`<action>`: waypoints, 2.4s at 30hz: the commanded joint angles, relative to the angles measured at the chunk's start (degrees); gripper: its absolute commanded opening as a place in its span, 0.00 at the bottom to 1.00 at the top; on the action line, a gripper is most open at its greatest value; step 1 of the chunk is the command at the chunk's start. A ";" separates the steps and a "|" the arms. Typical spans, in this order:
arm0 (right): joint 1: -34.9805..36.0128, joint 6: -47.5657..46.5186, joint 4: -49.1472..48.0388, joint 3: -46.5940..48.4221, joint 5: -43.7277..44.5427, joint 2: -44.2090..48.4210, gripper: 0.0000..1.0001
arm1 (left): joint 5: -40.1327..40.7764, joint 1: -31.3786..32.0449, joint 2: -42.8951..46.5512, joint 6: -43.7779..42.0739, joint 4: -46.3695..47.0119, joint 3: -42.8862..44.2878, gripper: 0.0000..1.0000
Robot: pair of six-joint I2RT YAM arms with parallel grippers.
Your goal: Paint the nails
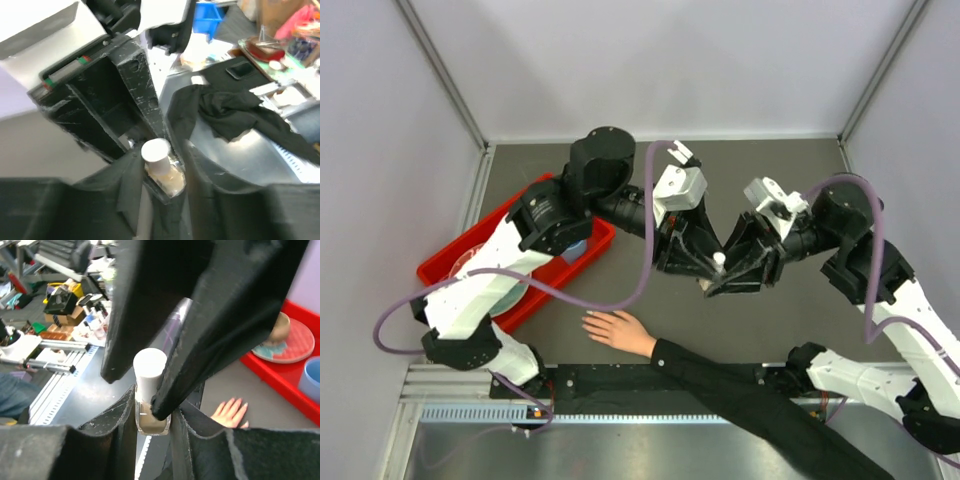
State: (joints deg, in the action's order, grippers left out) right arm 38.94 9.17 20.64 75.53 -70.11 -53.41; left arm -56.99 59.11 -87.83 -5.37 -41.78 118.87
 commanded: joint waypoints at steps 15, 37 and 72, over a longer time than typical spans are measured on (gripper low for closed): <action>-0.27 -5.65 11.00 3.66 35.92 -0.56 0.00 | 65.59 -0.14 23.22 26.45 17.24 -24.19 0.70; -0.18 -0.47 9.59 4.89 42.16 -2.58 0.00 | 56.46 0.74 16.11 26.73 27.10 -29.48 0.39; 0.79 -2.40 1.95 4.55 5.15 -1.09 0.00 | 34.19 -2.69 1.08 14.94 2.22 -7.86 0.00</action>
State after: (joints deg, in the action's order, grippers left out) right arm 38.74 9.80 24.01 78.04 -70.32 -54.65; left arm -53.19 56.62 -83.57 19.92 -23.88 107.53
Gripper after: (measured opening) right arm 0.258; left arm 0.093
